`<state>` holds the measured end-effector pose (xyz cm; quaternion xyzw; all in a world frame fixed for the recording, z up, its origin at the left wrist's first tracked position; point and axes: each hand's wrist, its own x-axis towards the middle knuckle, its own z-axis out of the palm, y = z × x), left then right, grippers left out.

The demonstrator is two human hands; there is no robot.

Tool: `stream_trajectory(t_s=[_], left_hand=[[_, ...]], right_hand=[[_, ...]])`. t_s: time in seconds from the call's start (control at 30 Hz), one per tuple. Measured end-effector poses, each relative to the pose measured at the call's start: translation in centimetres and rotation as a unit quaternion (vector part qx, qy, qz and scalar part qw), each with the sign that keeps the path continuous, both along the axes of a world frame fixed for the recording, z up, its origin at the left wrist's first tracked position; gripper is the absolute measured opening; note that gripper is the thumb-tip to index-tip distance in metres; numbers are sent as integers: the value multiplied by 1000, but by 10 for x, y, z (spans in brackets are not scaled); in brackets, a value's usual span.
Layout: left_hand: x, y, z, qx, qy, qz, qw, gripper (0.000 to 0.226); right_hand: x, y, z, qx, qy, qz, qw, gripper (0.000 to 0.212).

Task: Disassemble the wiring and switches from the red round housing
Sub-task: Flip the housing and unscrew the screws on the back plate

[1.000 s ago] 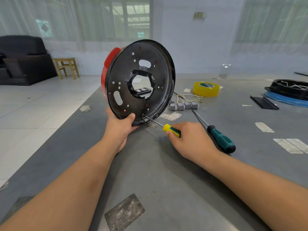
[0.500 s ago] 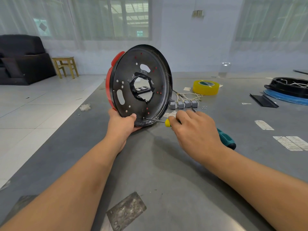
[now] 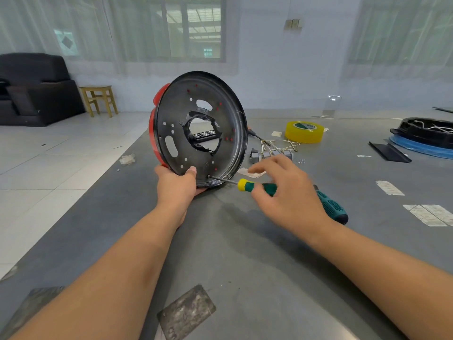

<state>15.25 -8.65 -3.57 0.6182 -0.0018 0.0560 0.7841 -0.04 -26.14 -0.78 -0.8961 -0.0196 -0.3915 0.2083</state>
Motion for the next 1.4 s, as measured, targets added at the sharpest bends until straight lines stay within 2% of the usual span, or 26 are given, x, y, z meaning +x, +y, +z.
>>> stream_trajectory(t_s=[0.1, 0.13, 0.27, 0.33, 0.4, 0.47, 0.53, 0.63, 0.67, 0.73, 0.83, 0.9, 0.97, 1.07, 1.1, 1.17, 1.23, 1.3, 1.4], left_hand=[[4, 3, 0, -7, 3, 8, 1000, 37], [5, 3, 0, -14, 6, 8, 1000, 38], [6, 2, -1, -13, 6, 6, 1000, 37], [7, 2, -2, -9, 2, 7, 1000, 37], [8, 2, -3, -8, -1, 5, 1000, 37], [7, 3, -3, -5, -3, 3, 1000, 38], [8, 3, -3, -6, 2, 2, 1000, 39], [8, 3, -3, -12, 8, 0, 1000, 38], [8, 3, -2, -12, 8, -1, 1000, 38], [8, 3, -2, -13, 8, -1, 1000, 38], [7, 3, -2, -15, 11, -10, 1000, 38], [7, 3, -2, -15, 11, -13, 1000, 39], [6, 3, -2, -13, 11, -12, 1000, 39], [6, 3, -2, -9, 11, -10, 1000, 40], [6, 3, -2, -8, 10, -9, 1000, 40], [7, 2, -2, -7, 11, -8, 1000, 40], [7, 2, -2, -6, 10, -6, 1000, 40], [7, 2, -2, -5, 10, -4, 1000, 40], [6, 2, -1, -3, 11, -6, 1000, 40]], right_hand=[[1, -1, 0, 240, 13, 45, 970, 23], [2, -2, 0, 289, 18, 60, 955, 25], [2, -3, -1, 311, 42, 85, 946, 20], [2, -6, 0, 292, 74, 67, 951, 34], [2, -13, 0, 198, 107, -6, 974, 45], [3, -19, -2, 146, 107, -40, 983, 35], [1, -20, 1, 130, 98, -13, 987, 8], [-4, -24, 1, 5, 79, 24, 997, 39], [-6, -25, 2, -13, 73, 28, 997, 39], [-9, -24, 3, -17, 66, 34, 997, 31], [-8, -22, 1, -17, 44, -3, 999, 55], [-4, -21, -2, -2, 27, -27, 999, 48], [-1, -21, -5, 46, 27, 3, 999, 31], [-2, -22, -8, 66, 20, 54, 996, 42], [-3, -20, -6, 67, 16, 56, 996, 38], [-5, -18, -5, 43, 9, 26, 999, 29], [-5, -18, -2, -37, -10, -46, 998, 45], [-5, -17, 1, -78, -15, -76, 994, 45], [-7, -18, -2, -33, -2, 24, 999, 42]])
